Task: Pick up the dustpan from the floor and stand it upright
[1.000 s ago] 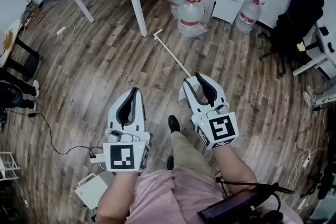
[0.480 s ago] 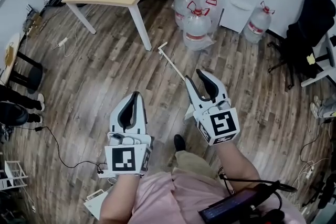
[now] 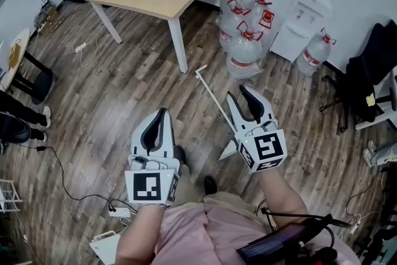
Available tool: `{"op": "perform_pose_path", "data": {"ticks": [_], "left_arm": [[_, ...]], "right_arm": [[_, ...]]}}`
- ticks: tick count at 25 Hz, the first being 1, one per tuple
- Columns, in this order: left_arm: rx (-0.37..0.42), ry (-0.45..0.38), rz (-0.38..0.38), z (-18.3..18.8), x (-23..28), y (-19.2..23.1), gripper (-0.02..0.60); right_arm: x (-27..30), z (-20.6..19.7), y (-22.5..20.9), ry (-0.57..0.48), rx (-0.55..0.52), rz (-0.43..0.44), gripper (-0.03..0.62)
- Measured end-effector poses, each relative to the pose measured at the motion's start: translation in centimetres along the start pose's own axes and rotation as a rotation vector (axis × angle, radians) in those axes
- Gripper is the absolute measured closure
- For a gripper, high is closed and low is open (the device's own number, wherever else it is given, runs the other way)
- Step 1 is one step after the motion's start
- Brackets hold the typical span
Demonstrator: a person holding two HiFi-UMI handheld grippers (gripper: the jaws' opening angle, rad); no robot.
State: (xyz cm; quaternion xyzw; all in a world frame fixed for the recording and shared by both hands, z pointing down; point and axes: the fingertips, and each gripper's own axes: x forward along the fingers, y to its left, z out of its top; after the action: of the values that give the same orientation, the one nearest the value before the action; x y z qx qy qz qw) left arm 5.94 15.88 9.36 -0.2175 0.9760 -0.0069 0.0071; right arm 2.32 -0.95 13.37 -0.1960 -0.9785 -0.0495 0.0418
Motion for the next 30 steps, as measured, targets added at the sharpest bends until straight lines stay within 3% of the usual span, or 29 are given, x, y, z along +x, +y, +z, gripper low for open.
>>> {"op": "perform_pose_path", "data": {"ticks": [16,25,30], "left_arm": [[-0.046,0.093,-0.082,-7.0,16.4,14.7,0.568],[-0.068,0.131,-0.14,-9.8,23.7,20.4,0.568],[-0.079,0.142,-0.179,-10.3,26.7,20.6,0.568]], "right_arm": [[20.1,-4.5,-2.7,0.123,0.003,-0.085,0.459],[29.1,-5.9,-4.6,0.166,-0.011,-0.127,0.459],[31.7,-5.8,-6.0,0.171,-0.01,-0.141,0.459]]}}
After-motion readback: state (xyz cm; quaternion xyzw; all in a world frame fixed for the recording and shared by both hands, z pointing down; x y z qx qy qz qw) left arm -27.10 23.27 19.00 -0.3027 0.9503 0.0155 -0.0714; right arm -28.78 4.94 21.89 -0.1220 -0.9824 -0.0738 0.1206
